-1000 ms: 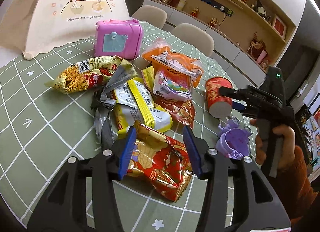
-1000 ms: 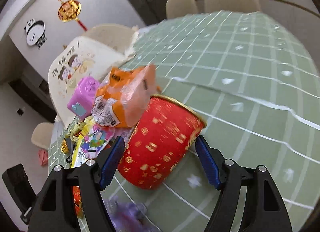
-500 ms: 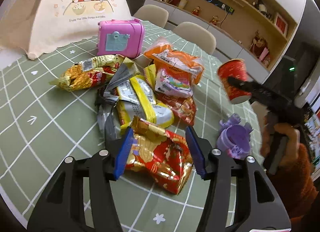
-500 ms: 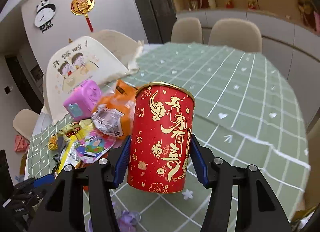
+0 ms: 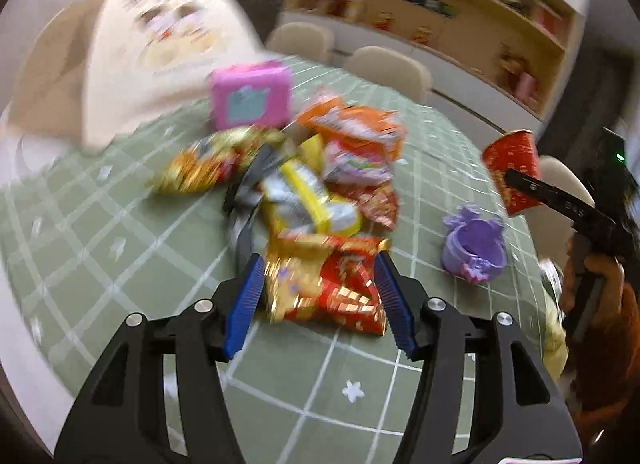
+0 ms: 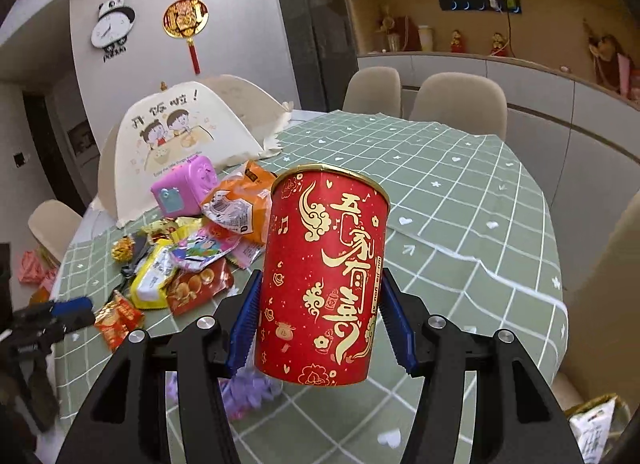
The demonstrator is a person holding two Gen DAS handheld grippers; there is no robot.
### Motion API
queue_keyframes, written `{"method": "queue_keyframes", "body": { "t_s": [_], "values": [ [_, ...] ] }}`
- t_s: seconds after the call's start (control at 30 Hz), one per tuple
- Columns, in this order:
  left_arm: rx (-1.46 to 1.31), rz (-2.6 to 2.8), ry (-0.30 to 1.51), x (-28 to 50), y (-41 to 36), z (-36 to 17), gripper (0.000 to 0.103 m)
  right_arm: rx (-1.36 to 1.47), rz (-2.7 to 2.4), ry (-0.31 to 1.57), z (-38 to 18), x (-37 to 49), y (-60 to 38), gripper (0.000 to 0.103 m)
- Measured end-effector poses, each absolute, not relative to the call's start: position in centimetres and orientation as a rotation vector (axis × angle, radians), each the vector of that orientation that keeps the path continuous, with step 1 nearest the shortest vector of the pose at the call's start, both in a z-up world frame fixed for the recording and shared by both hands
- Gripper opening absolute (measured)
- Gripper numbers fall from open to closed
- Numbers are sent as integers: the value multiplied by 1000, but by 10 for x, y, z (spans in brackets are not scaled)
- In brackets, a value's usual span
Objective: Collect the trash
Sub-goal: 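Close the left gripper on the gold-and-red snack bag and lift it, then carry the red can and gold-red bag to the yellow bin and release both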
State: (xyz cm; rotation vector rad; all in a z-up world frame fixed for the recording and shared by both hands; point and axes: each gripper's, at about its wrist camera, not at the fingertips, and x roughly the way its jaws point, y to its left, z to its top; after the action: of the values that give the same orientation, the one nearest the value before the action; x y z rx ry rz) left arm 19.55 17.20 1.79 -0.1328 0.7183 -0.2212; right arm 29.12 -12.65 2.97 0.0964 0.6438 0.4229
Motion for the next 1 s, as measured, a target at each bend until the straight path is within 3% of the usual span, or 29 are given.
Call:
{"method": "queue_keyframes", "body": {
  "t_s": [0.2,0.53,0.6,1.0],
  "values": [
    [-10,-291,827,238,172,9,54,121,448,632,28,265,-140,54],
    [-1,-261,930,246,159,-13,51,62,428,628,24,240,-150,54],
    [-31,-251,917,242,158,-8,41,65,431,615,25,234,-151,54],
    [29,-226,637,204,106,68,40,19,377,518,48,204,-176,54]
  ]
}}
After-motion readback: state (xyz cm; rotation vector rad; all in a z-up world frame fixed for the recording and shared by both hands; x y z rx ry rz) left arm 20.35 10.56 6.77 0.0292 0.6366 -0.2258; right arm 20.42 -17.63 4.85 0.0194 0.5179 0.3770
